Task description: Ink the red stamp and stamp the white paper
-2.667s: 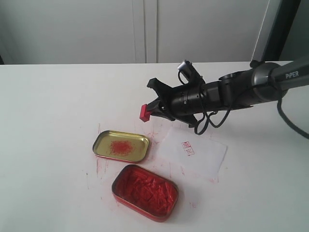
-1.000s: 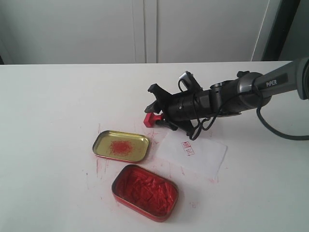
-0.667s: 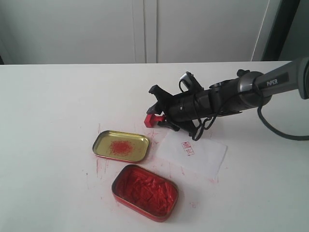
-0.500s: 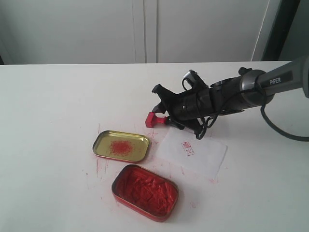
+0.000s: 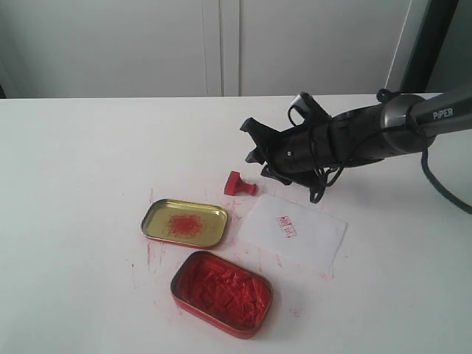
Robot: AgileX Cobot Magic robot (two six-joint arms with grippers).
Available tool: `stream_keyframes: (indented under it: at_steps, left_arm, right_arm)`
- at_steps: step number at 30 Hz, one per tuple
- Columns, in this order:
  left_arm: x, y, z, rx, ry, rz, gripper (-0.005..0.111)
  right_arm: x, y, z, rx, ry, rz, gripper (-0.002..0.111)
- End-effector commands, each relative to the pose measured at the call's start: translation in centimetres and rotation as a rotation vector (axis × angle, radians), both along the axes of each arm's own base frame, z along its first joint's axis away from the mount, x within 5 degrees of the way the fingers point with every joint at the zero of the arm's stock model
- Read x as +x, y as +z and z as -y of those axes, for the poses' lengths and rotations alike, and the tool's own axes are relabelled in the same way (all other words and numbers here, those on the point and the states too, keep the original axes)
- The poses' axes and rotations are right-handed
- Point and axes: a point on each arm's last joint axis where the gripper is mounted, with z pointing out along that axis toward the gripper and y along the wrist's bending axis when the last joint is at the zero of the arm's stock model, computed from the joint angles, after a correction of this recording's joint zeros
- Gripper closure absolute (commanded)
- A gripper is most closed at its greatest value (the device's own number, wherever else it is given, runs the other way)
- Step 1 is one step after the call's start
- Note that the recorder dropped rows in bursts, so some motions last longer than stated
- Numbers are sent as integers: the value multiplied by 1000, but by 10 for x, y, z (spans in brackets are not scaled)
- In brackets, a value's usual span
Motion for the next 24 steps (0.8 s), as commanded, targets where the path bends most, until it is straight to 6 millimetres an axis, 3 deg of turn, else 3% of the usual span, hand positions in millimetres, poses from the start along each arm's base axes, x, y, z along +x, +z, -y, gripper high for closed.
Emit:
stream_keyframes:
  at_steps: [1,6,14,24]
  left_arm:
    - [0,-3,0,0,1,-11,107]
    - [0,-3,0,0,1,-11,107]
    - [0,-3,0,0,1,-11,107]
    - [0,-3,0,0,1,-11,107]
  right_arm:
    - [-7,15,-4,34,88,20,87]
    - [-15,32,-8,13,222,66,108]
    - [-33,56,-2,-125,375,55,108]
    - [-69,77,21,-377,563,-170,108]
